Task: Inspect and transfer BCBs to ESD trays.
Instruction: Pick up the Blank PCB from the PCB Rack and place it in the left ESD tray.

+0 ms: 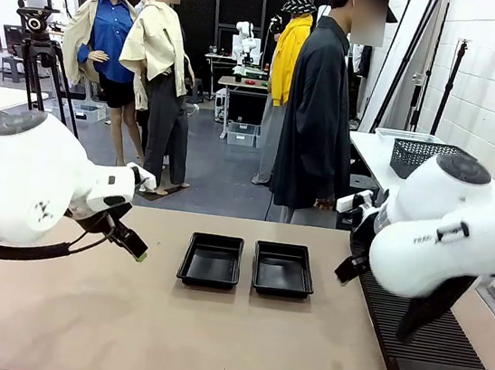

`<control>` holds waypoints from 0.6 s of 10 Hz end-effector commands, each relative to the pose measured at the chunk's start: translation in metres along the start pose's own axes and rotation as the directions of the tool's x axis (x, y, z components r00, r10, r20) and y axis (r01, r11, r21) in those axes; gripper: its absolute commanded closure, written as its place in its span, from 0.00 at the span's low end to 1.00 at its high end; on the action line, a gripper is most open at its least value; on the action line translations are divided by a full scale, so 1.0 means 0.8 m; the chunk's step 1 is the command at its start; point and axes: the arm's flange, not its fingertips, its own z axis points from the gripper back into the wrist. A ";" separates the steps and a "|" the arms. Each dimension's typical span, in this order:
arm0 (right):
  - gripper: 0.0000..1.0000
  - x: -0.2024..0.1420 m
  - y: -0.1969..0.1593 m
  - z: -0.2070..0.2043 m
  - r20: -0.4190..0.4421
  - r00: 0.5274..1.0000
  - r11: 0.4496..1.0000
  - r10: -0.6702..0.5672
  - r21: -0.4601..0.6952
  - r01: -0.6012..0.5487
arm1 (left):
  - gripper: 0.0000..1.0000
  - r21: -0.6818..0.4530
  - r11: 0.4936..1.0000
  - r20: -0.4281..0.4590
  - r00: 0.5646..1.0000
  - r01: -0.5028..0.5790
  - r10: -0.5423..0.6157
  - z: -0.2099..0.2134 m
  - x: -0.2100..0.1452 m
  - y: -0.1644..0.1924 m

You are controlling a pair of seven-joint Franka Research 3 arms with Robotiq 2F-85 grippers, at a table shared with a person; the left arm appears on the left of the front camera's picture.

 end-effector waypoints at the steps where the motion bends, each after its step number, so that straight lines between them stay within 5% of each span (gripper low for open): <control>1: 0.00 0.040 -0.024 0.048 -0.118 0.992 0.996 -0.051 0.062 0.059 | 0.00 -0.157 0.987 -0.015 1.000 -0.019 0.016 0.043 0.021 0.055; 3: 0.00 0.056 -0.063 0.077 -0.138 0.985 0.967 -0.102 0.218 0.131 | 0.00 -0.251 0.965 -0.063 0.996 -0.081 0.068 0.063 0.032 0.095; 6: 0.00 0.054 -0.122 0.092 -0.180 0.954 0.825 -0.240 0.481 0.298 | 0.00 -0.417 0.881 -0.133 0.974 -0.221 0.181 0.069 0.033 0.160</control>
